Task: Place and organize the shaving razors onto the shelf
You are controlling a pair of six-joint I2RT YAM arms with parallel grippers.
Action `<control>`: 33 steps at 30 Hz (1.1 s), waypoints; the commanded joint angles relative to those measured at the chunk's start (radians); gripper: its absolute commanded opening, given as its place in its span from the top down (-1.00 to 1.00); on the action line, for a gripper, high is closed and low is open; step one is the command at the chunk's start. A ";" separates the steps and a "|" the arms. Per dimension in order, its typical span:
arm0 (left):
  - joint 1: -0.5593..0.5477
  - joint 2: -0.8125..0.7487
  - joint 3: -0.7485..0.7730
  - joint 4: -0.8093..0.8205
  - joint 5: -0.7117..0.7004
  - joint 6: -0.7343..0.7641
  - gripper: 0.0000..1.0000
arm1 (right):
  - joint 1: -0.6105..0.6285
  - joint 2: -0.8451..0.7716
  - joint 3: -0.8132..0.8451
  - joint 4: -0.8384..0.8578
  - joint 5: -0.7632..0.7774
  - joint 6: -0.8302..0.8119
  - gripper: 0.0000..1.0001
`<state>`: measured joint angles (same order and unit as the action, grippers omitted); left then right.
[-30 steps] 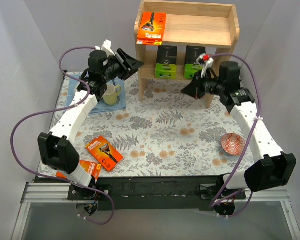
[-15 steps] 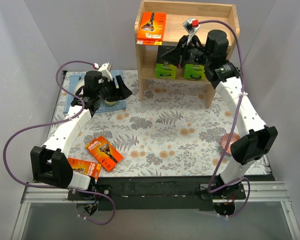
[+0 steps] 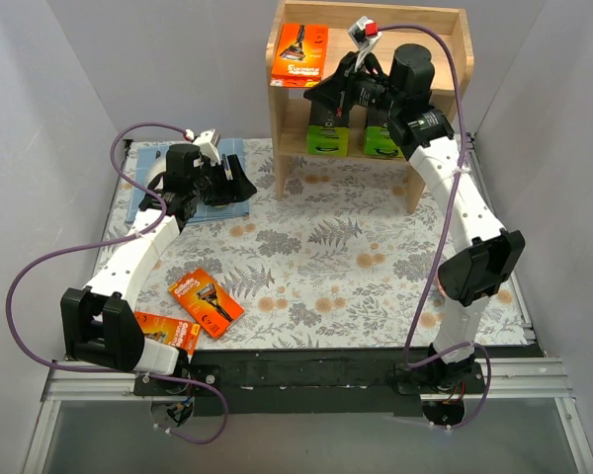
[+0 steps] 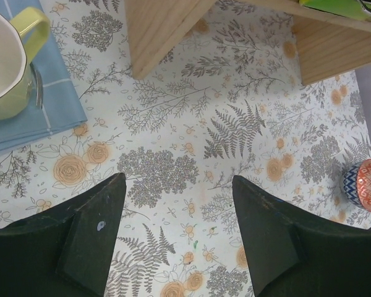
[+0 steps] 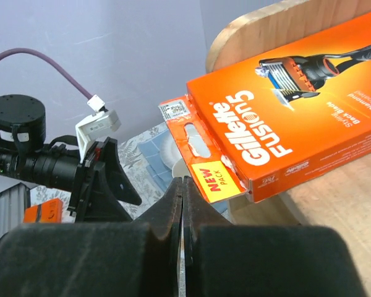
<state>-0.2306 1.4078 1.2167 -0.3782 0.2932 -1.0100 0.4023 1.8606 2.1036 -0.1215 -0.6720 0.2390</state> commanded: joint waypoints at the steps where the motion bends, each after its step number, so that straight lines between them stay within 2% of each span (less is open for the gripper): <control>1: 0.013 -0.036 -0.011 -0.008 0.012 0.004 -0.39 | 0.001 0.055 0.098 0.042 0.061 -0.007 0.97; 6: 0.025 -0.040 -0.014 -0.013 0.017 0.002 -0.40 | 0.000 0.117 0.157 0.040 0.078 -0.023 0.97; 12: 0.042 -0.050 -0.032 -0.010 0.024 -0.016 -0.41 | 0.001 0.117 0.170 0.033 0.074 -0.049 0.97; 17: 0.053 -0.064 -0.028 -0.014 0.023 -0.004 -0.47 | 0.010 0.040 0.089 -0.006 0.022 -0.104 0.97; 19: 0.054 -0.070 -0.019 -0.042 0.020 0.004 -0.50 | 0.032 -0.044 -0.029 -0.033 0.003 -0.154 0.97; 20: 0.054 -0.079 -0.019 -0.054 0.015 0.010 -0.55 | 0.039 -0.085 -0.113 -0.032 0.006 -0.162 0.91; 21: 0.054 -0.085 -0.020 -0.085 -0.011 0.010 -0.58 | 0.061 -0.180 -0.195 -0.026 0.014 -0.170 0.67; 22: 0.054 -0.093 -0.032 -0.102 -0.031 0.002 -0.59 | 0.073 -0.226 -0.271 -0.027 0.015 -0.181 0.54; 23: 0.054 -0.102 -0.043 -0.144 -0.054 -0.012 -0.62 | 0.099 -0.307 -0.445 -0.024 0.014 -0.182 0.41; 24: 0.054 -0.127 -0.060 -0.165 -0.081 -0.028 -0.62 | 0.110 -0.345 -0.524 -0.015 0.020 -0.175 0.22; 27: 0.069 -0.196 -0.144 -0.247 -0.238 -0.135 -0.67 | 0.159 -0.451 -0.798 -0.003 0.022 -0.098 -0.17; 30: 0.123 -0.227 -0.226 -0.310 -0.353 -0.199 -0.69 | 0.217 -0.521 -0.946 -0.018 0.044 -0.130 -0.22; 33: 0.181 -0.231 -0.275 -0.369 -0.449 -0.265 -0.69 | 0.228 -0.551 -1.014 -0.064 0.058 -0.144 -0.22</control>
<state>-0.1196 1.1946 0.9962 -0.6167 0.0410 -1.1606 0.6212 1.3430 1.1683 -0.1593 -0.6411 0.1143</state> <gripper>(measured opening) 0.841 0.611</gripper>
